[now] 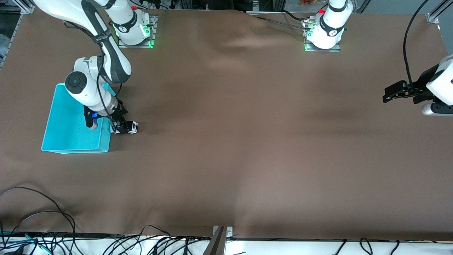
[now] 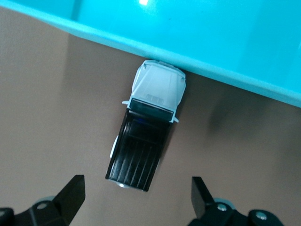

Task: Wind and store white jeep toy

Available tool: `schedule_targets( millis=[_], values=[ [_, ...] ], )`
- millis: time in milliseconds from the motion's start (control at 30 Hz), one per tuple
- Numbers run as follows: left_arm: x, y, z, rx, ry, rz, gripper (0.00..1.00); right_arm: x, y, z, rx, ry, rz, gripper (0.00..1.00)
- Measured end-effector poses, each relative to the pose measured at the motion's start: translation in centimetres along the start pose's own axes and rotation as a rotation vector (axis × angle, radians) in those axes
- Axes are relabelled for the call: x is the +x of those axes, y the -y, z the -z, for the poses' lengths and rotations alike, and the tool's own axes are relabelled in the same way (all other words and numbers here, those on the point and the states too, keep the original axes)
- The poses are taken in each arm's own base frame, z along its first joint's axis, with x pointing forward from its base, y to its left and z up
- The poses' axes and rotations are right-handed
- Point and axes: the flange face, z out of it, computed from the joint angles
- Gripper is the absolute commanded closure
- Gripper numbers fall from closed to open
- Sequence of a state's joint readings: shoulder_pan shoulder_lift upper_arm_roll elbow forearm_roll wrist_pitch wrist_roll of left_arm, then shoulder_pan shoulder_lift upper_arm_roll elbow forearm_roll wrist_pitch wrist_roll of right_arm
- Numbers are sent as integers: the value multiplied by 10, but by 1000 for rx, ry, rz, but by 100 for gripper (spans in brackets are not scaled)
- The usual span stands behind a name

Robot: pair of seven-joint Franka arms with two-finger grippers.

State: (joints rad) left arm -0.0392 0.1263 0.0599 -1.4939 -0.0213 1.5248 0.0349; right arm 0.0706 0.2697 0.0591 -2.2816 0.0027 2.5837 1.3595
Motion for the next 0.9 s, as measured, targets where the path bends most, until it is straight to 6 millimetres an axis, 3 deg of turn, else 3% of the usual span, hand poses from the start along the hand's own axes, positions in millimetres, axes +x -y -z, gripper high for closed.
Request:
schedule_targets(
  millis=[300, 901],
  values=[
    [0, -2, 0, 0, 1, -4, 0, 16, -4, -1, -2, -4, -31, 0],
    [0, -2, 0, 0, 3, -8, 0, 17, -8, -29, -11, 0, -34, 0]
  ],
)
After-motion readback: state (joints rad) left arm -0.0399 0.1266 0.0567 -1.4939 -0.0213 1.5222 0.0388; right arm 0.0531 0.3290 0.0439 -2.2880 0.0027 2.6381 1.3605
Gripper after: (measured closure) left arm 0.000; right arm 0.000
